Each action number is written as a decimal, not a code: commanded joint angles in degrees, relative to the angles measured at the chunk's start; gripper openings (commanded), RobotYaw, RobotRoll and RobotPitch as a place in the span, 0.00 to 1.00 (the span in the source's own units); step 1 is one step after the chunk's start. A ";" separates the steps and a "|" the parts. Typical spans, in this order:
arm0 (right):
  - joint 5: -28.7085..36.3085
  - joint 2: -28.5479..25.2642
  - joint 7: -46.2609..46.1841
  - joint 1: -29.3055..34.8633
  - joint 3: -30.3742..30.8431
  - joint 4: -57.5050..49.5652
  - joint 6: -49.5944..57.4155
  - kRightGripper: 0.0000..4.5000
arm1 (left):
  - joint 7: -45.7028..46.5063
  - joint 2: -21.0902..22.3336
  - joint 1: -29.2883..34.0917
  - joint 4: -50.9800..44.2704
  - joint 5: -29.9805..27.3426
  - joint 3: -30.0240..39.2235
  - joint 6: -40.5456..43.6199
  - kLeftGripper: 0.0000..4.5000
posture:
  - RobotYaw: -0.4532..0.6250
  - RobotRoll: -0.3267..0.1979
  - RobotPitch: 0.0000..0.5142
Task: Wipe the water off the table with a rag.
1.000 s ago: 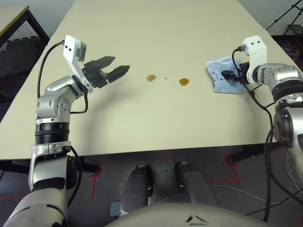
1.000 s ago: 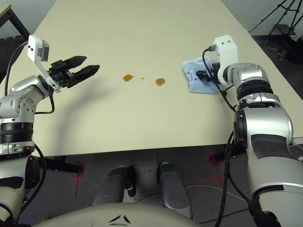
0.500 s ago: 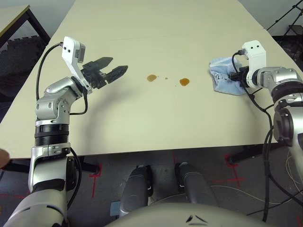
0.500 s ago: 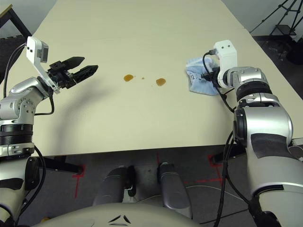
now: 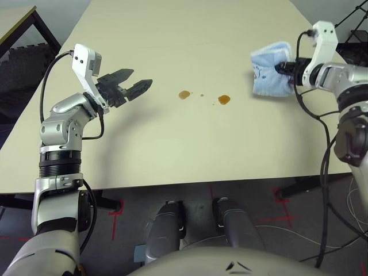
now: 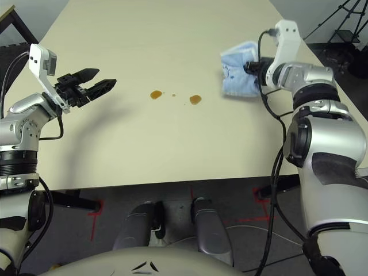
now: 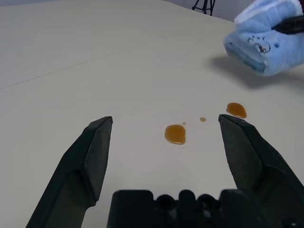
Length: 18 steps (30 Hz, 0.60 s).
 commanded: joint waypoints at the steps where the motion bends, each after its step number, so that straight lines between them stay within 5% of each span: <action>1: 0.97 2.04 1.29 -0.48 0.38 -2.16 2.63 0.01 | -1.45 0.86 -0.74 0.83 0.58 -0.96 0.31 1.00 | 0.32 0.62 0.27; 18: -3.23 10.07 -7.22 6.92 4.89 -0.01 -0.02 0.01 | -5.82 2.94 1.39 -1.85 -0.72 -1.44 3.61 1.00 | 0.33 0.62 0.27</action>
